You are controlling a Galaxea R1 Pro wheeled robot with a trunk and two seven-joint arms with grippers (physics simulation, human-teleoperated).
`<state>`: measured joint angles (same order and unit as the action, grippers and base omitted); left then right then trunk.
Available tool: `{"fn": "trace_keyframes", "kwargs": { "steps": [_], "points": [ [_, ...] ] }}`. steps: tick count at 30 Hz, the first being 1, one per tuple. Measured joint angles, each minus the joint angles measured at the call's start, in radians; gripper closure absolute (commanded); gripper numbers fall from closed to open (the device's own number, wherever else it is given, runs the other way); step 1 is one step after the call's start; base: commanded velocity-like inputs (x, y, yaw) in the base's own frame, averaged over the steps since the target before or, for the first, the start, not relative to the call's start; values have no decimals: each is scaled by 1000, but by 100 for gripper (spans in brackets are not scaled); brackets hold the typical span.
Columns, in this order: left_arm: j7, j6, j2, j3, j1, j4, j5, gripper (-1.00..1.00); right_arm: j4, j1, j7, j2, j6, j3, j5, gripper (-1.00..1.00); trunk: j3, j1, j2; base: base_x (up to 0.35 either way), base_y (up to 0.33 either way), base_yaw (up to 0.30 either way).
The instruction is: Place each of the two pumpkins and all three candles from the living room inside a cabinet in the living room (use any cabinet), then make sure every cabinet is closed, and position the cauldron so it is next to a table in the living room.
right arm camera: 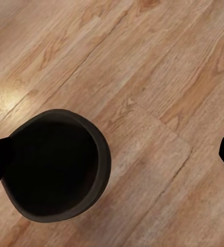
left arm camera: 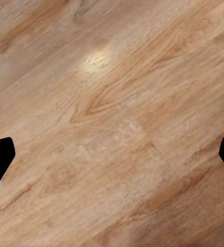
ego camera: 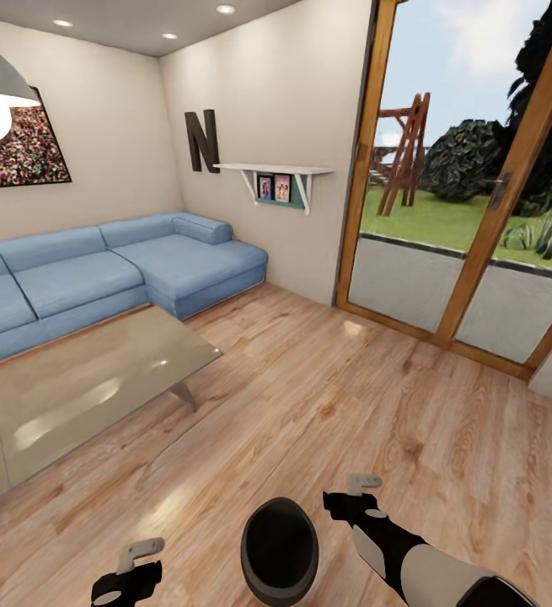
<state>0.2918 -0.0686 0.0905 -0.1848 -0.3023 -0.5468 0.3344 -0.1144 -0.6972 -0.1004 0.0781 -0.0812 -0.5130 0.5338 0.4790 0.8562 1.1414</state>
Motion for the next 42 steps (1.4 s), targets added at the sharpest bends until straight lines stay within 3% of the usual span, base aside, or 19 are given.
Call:
{"fn": "trace_keyframes", "kwargs": {
  "steps": [17,42],
  "points": [
    [0,0,0,0,0,0,0,-100,-1,0,0,0,0,0,0,-100,0,0,0,2,-109,0],
    [0,0,0,0,0,0,0,-100,-2,0,-1,0,1,0,0,-100,0,0,0,72,-3,0]
  ]
}}
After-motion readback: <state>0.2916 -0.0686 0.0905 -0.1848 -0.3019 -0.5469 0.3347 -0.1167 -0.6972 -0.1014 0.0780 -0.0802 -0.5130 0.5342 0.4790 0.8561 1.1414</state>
